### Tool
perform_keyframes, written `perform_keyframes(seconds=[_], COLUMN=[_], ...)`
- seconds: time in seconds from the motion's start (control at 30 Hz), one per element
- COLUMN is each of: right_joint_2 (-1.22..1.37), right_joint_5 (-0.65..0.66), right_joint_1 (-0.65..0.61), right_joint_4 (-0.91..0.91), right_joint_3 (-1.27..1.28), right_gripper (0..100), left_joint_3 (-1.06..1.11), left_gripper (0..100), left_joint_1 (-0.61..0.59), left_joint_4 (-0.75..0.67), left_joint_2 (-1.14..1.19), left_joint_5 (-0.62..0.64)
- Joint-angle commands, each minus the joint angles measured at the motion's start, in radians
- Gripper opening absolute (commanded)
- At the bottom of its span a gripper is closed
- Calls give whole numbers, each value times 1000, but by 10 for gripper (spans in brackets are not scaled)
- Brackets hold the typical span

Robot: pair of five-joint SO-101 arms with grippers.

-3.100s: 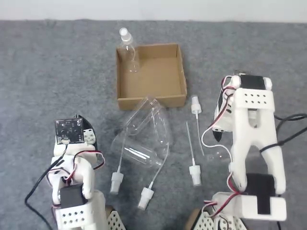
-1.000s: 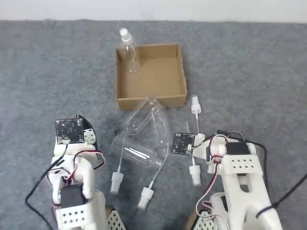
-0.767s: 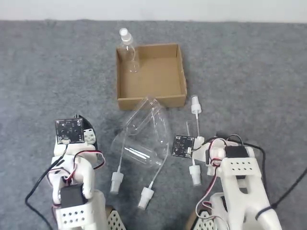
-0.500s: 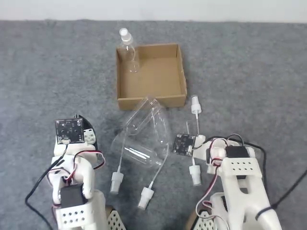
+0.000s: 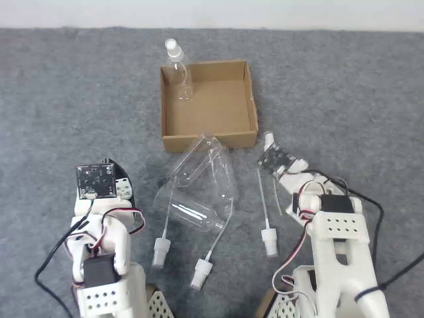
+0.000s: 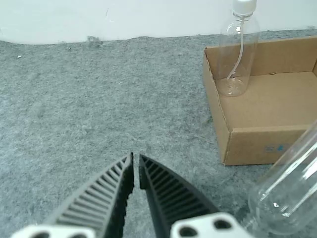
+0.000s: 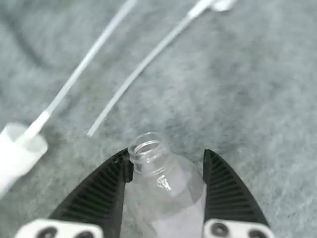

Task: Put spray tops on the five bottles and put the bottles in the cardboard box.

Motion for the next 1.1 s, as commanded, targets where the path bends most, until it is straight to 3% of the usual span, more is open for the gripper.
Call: perform_keyframes(seconds=[0.0,0.23,0.53,0.83,1.07], right_joint_2=[-31,-31,-31,-2,283], right_joint_5=[-69,-163,-164,-135,-115], right_joint_1=[4,-70,-113,-156,-196], right_joint_4=[-19,-10,85,282,312], right_joint_3=[-86,-87,-138,-267,-396], right_gripper=[136,147,339,346,344], left_joint_3=[-1,-1,-1,-1,-1], left_gripper=[12,12,12,12,12], left_joint_1=[-6,-6,-6,-6,-6], left_joint_4=[-2,-2,-2,-2,-2], left_joint_2=[-21,-21,-21,-21,-21], left_joint_5=[-9,-9,-9,-9,-9])
